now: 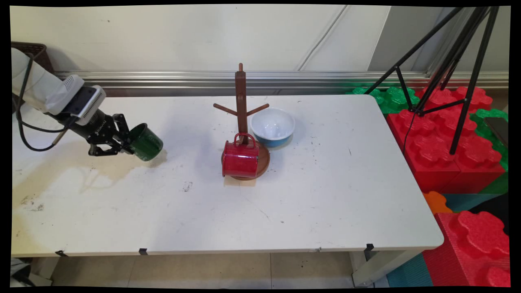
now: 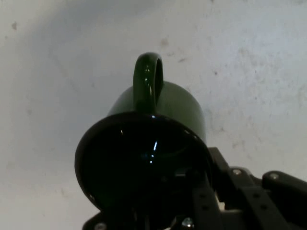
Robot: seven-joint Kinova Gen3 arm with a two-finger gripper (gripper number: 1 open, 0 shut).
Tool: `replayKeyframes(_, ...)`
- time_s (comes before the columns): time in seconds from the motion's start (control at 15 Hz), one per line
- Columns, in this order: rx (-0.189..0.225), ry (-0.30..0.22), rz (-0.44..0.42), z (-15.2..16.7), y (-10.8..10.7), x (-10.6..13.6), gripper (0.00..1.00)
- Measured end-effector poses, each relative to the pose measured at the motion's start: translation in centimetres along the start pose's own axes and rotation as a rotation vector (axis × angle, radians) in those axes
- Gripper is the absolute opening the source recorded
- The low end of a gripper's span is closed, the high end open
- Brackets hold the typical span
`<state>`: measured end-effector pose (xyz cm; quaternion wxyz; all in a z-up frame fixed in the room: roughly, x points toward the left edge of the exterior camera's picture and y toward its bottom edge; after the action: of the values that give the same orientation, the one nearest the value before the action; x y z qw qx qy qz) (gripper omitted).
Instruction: Place the picked object on the table
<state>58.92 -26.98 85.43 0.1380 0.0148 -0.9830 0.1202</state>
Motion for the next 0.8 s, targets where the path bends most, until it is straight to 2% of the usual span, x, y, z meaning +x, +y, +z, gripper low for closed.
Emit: replayKeyframes(0.8,-0.015,-0.064,0.052,1.7,0.2,-0.8,0.00)
